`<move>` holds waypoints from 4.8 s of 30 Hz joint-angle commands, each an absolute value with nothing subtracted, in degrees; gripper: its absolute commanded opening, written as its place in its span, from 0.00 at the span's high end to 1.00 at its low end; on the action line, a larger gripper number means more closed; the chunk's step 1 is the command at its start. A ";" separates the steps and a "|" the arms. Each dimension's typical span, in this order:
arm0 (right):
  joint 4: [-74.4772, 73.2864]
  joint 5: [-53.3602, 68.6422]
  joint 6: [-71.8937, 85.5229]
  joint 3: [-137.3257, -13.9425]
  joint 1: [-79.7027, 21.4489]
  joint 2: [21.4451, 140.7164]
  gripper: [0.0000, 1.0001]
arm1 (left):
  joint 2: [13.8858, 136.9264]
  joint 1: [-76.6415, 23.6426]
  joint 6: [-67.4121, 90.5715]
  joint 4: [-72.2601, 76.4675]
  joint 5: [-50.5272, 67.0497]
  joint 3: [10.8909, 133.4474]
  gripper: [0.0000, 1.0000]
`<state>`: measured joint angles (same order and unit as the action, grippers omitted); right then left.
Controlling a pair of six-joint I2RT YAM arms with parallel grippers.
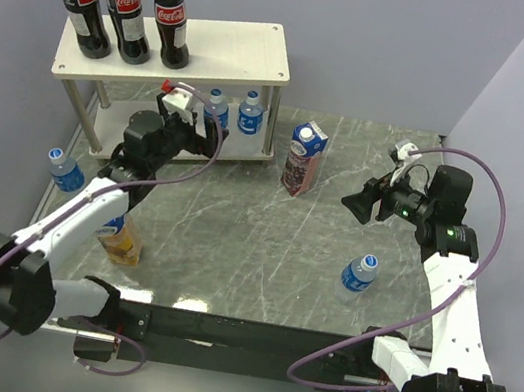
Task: Place and organize the beverage onto the shelf
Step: Pick up the drink from the center of the board, then place the drink on the shelf.
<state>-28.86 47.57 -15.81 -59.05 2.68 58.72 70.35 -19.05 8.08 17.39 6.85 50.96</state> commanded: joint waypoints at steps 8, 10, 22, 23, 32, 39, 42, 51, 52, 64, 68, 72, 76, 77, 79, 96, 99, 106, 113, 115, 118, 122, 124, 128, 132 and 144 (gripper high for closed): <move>-43.05 45.10 -29.78 -65.29 3.08 55.73 0.21 | 53.02 -18.98 8.44 5.10 13.72 47.04 0.01; -48.32 41.24 -32.95 -66.53 3.16 54.50 0.20 | 51.16 -18.98 7.83 4.14 12.40 45.80 0.00; -72.41 30.67 -47.09 -74.71 3.16 51.68 0.21 | 47.11 -18.98 9.40 0.18 15.55 45.27 0.01; -73.81 30.76 -48.85 -74.36 3.16 51.33 0.21 | 47.02 -19.07 9.49 0.18 15.99 45.09 0.00; -81.65 30.49 -54.93 -73.13 3.08 51.86 0.22 | 47.55 -19.07 10.37 0.18 18.02 45.79 0.00; -78.23 32.52 -54.85 -66.63 2.90 51.68 0.23 | 47.72 -19.07 10.37 0.18 18.02 45.70 0.01; -77.09 32.87 -54.50 -64.87 2.81 52.29 0.25 | 48.08 -19.07 10.37 0.18 18.19 45.70 0.00; -75.41 33.13 -53.53 -61.88 2.29 52.21 0.47 | 49.04 -19.07 12.12 1.31 22.49 45.09 0.01; -75.15 33.13 -53.09 -61.61 2.20 52.12 0.51 | 49.65 -18.99 13.17 1.93 23.72 45.09 0.00; -74.71 37.00 -48.09 -71.70 0.70 53.78 1.00 | 56.86 -26.17 21.55 14.15 32.89 41.66 0.01; -73.92 39.89 -42.99 -76.46 0.27 57.03 1.00 | 59.50 -38.37 18.72 13.18 27.17 42.54 0.01; -73.30 42.27 -39.91 -80.50 -1.22 59.76 1.00 | 61.08 -46.04 15.75 18.54 22.95 40.00 0.01; -73.13 42.28 -36.75 -84.36 -4.21 61.34 1.00 | 65.63 -54.55 11.45 25.73 18.30 40.16 0.01; -73.13 41.93 -35.96 -84.72 -5.09 61.52 1.00 | 66.87 -55.88 10.38 26.19 16.72 40.69 0.01; -71.81 40.27 -34.37 -84.99 -8.51 61.61 1.00 | 71.42 -58.00 7.22 26.63 13.55 43.14 0.00; -67.33 37.62 -28.30 -84.73 -17.49 59.85 1.00 | 90.87 -67.68 1.32 24.52 3.08 58.71 0.03; -67.15 37.62 -28.21 -84.73 -17.49 59.77 1.00 | 91.93 -67.76 1.14 23.82 2.99 59.76 0.10; -66.53 37.27 -28.21 -84.11 -17.75 60.03 1.00 | 94.39 -67.76 0.70 18.46 2.28 64.16 0.49; -65.48 38.93 -27.60 -82.79 -18.02 59.94 0.84 | 91.76 -67.76 1.93 23.10 2.11 59.96 1.00; -64.17 38.24 -25.59 -82.53 -18.02 59.50 0.60 | 89.22 -67.76 3.69 26.18 0.19 57.67 1.00; -59.09 34.47 -21.73 -82.44 -17.93 57.84 0.18 | 85.53 -67.50 5.36 30.23 -3.33 52.31 1.00; -54.16 29.36 -17.76 -82.27 -17.06 57.22 0.15 | 81.66 -66.45 8.16 31.73 -7.29 46.86 1.00; -50.13 28.30 -15.48 -81.39 -15.74 56.61 0.14 | 79.72 -64.96 9.31 30.94 -8.95 46.06 1.00; -40.03 27.15 -10.82 -73.07 -10.30 54.93 0.14 | 74.46 -61.44 12.12 30.59 -12.74 43.08 1.00; -30.43 31.63 -5.73 -64.00 -1.87 54.41 0.16 | 69.18 -55.22 14.15 29.36 -15.82 40.96 1.00; -22.59 35.95 -6.15 -52.82 -0.97 49.48 0.16 | 61.87 -33.17 10.37 34.70 -10.23 34.28 1.00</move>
<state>-27.92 33.74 -6.24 -52.90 -1.19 51.51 64.10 -37.91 12.27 22.26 -14.39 34.13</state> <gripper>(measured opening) 0.838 0.656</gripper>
